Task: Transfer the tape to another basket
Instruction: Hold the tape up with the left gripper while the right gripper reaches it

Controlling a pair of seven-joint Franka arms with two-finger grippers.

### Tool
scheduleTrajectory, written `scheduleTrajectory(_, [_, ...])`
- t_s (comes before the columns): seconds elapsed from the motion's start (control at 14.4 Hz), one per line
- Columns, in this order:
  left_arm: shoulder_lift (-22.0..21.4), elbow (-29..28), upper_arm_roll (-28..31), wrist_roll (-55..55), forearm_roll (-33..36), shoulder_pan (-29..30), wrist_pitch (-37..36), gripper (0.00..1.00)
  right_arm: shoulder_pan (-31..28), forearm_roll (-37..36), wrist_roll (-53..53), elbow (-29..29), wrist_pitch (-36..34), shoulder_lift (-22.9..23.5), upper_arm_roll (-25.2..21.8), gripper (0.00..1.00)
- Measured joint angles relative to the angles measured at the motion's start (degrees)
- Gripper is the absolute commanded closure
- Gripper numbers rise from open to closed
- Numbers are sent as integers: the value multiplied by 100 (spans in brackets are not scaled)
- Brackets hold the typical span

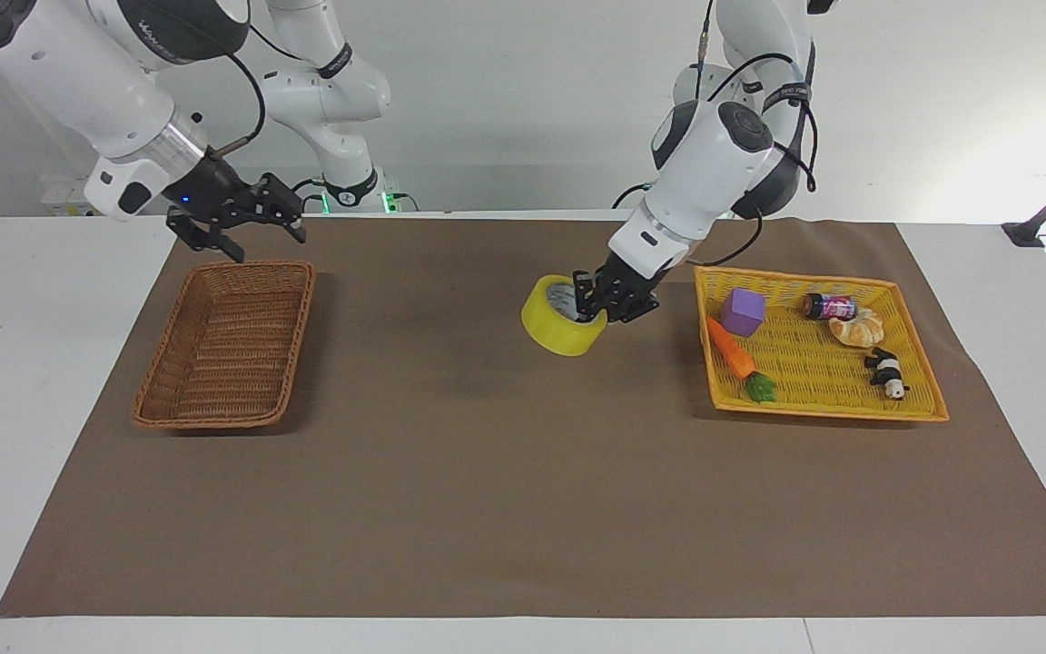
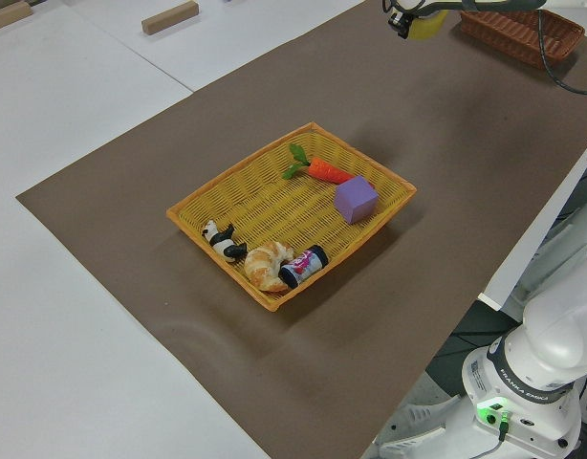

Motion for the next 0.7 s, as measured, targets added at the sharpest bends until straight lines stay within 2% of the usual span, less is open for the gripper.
scheduleTrajectory(0.35, [11,-4,0,2,0,0,-69,96,1039,2367,-31,-526,2182,346,31,0])
scheduleTrajectory(0.49, [12,-4,0,5,0,0,-82,96,1404,2993,-89,-551,2463,601,38,0])
scheduleTrajectory(0.7, [13,-5,0,15,0,0,-210,97,1617,3199,-133,-564,2528,964,39,0])
